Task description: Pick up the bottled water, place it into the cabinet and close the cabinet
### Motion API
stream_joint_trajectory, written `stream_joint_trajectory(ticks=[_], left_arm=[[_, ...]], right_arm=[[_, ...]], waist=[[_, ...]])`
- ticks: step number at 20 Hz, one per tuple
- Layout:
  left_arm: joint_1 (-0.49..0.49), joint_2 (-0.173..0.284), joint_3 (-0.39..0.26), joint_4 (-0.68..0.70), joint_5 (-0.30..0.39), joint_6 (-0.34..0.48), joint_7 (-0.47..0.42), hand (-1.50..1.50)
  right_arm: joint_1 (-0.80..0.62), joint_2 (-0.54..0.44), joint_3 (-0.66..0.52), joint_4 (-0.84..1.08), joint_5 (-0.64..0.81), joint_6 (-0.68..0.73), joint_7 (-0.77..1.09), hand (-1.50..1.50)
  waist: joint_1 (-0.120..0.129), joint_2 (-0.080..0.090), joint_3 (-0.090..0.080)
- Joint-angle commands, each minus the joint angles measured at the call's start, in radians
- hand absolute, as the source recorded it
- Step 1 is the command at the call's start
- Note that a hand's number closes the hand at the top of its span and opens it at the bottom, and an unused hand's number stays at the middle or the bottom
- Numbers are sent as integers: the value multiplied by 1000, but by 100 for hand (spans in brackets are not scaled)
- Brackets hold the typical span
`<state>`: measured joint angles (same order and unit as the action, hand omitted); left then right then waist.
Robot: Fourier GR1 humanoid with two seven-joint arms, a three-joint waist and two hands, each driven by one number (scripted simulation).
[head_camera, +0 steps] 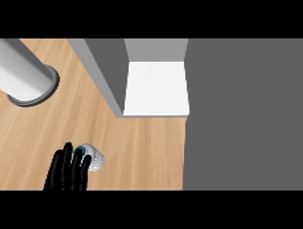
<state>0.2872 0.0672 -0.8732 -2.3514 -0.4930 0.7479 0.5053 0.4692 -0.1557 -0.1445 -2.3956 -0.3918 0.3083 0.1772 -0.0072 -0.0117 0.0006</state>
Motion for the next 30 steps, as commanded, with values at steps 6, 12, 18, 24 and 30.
stream_joint_trajectory(ticks=[6,12,18,24,30], left_arm=[[117,141,78,-101,30,37,-49,-150],[93,179,219,8,194,44,-132,-150],[113,196,260,165,326,16,-320,-150],[105,200,385,303,521,-77,-480,-150],[62,187,540,447,648,-160,-575,-150]], right_arm=[[90,0,-45,-188,-183,10,64,-150],[102,-36,-90,-166,-240,52,41,-150],[160,-17,-112,-166,-252,82,-10,-150],[180,-40,-137,-152,-280,102,-32,-150],[206,-12,-104,-167,-262,102,-55,-150]], waist=[[-2,4,-2],[-10,7,-4],[-16,5,-4],[-14,7,-5],[-9,9,-4]])
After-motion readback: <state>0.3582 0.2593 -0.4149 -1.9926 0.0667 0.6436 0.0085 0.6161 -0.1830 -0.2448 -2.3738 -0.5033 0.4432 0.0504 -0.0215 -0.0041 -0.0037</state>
